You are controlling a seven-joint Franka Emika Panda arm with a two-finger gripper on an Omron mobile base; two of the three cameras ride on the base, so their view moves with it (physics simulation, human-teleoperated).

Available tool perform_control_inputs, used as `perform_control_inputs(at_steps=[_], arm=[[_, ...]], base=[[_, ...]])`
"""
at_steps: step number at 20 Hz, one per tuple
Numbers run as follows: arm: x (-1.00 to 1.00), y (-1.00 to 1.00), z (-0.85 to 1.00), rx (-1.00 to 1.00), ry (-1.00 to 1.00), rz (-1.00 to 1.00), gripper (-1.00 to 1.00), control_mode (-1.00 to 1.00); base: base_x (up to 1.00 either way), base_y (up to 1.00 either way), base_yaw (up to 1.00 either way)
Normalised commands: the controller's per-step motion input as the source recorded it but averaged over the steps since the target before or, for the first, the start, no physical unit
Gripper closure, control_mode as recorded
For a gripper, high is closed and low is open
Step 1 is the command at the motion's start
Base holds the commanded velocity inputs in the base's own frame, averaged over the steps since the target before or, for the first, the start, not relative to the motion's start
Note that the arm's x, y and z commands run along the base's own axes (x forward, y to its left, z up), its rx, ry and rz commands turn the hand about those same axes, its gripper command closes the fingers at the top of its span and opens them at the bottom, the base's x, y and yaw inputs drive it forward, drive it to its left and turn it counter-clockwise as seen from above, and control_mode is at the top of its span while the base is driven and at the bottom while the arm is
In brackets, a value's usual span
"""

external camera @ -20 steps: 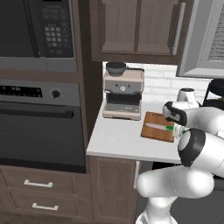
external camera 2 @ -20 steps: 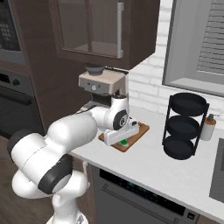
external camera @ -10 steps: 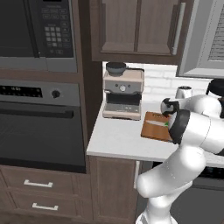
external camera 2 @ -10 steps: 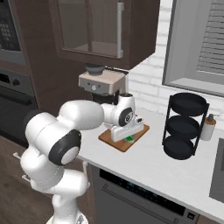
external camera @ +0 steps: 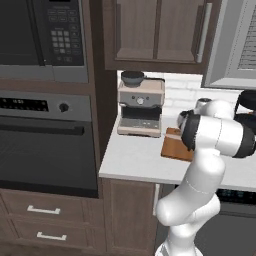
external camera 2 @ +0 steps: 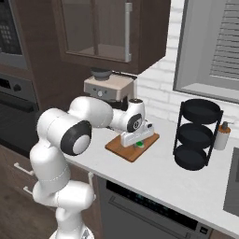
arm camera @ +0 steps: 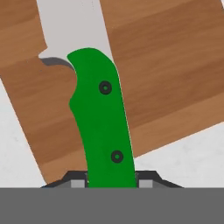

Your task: Pick up the knife from the drawer and place it on the cutting board. Then place the meat from the plate to the cutting board.

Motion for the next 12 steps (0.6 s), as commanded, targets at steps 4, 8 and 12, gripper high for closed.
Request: perform_control_inputs(at_steps=[4, 8, 12], arm=[[0.41, -0.02, -0.26, 0.00, -0.06, 0.00, 1.00, -1.00], [0.38, -0.18, -0.12, 0.00, -0.06, 0.00, 1.00, -1.00], [0.34, -0.14, -0.04, 0.00, -0.01, 0.00, 1.00, -1.00]], base=[[0.00, 0.00, 0.00], [0.00, 0.00, 0.00], [0.00, 0.00, 0.00]])
